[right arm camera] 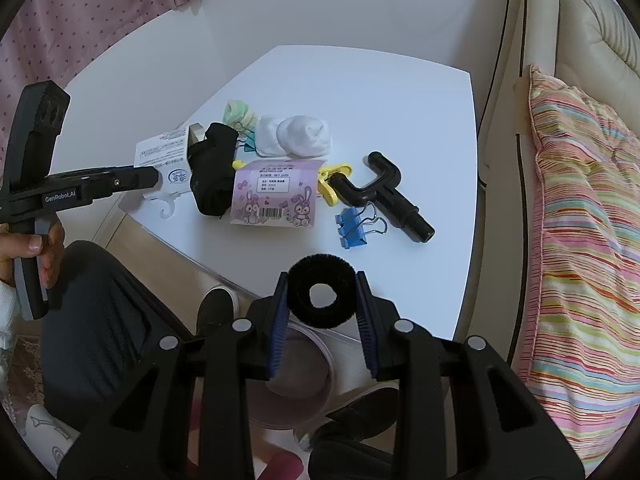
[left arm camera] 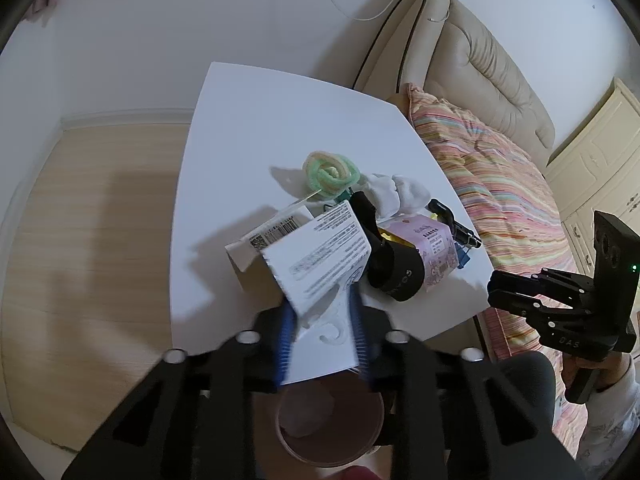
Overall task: Collect trash
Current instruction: 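Lift the black ring with the right gripper while the left gripper grasps the white paper box, then lower both held items over the pink wastebasket and open both grippers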
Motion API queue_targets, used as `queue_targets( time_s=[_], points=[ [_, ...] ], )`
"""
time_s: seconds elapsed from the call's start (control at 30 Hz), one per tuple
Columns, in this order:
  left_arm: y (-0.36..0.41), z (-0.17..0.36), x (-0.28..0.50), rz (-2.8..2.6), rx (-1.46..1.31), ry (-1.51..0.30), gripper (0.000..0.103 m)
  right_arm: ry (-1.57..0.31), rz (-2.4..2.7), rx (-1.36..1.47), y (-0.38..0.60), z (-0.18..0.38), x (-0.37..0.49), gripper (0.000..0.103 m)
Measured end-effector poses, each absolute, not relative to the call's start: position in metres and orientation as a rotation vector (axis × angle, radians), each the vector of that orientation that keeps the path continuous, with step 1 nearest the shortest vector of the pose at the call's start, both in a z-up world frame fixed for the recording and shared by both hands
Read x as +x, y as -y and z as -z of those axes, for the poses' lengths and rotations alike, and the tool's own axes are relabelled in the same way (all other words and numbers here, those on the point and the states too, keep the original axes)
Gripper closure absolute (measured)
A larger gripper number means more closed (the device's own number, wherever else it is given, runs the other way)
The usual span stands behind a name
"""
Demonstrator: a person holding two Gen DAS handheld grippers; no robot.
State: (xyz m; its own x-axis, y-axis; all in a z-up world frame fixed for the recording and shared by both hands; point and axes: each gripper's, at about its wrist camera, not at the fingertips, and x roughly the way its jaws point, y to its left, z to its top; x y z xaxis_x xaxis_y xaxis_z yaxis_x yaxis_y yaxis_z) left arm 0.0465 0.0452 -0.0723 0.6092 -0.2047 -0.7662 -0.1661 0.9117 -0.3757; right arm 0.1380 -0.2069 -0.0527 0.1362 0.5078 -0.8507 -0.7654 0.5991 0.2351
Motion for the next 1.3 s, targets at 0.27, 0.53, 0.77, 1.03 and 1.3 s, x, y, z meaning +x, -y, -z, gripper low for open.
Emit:
queue_targets(
  time_s=[0.27, 0.53, 0.77, 1.03, 1.3],
  points=[
    [-0.042, 0.065, 0.046, 0.033, -0.410, -0.905, 0.101, -1.084, -0.951, -0.269, 0.205, 0.052, 0.137, 0.072],
    [-0.034, 0.038, 0.037, 0.022, -0.301, -0.893, 0.101, -1.057, -0.970, -0.246, 0.209, 0.040, 0.128, 0.072],
    [-0.017, 0.015, 0.016, 0.040, -0.202, -0.903, 0.101, -1.019, -0.999, -0.228, 0.218, 0.021, 0.107, 0.072],
    [0.018, 0.012, -0.021, 0.094, -0.105, -0.930, 0.101, -0.999, -1.030, -0.227, 0.230, 0.010, 0.076, 0.072],
    [0.041, 0.026, -0.041, 0.133, -0.079, -0.959, 0.101, -1.026, -1.068, -0.254, 0.232, 0.022, 0.043, 0.072]
  ],
)
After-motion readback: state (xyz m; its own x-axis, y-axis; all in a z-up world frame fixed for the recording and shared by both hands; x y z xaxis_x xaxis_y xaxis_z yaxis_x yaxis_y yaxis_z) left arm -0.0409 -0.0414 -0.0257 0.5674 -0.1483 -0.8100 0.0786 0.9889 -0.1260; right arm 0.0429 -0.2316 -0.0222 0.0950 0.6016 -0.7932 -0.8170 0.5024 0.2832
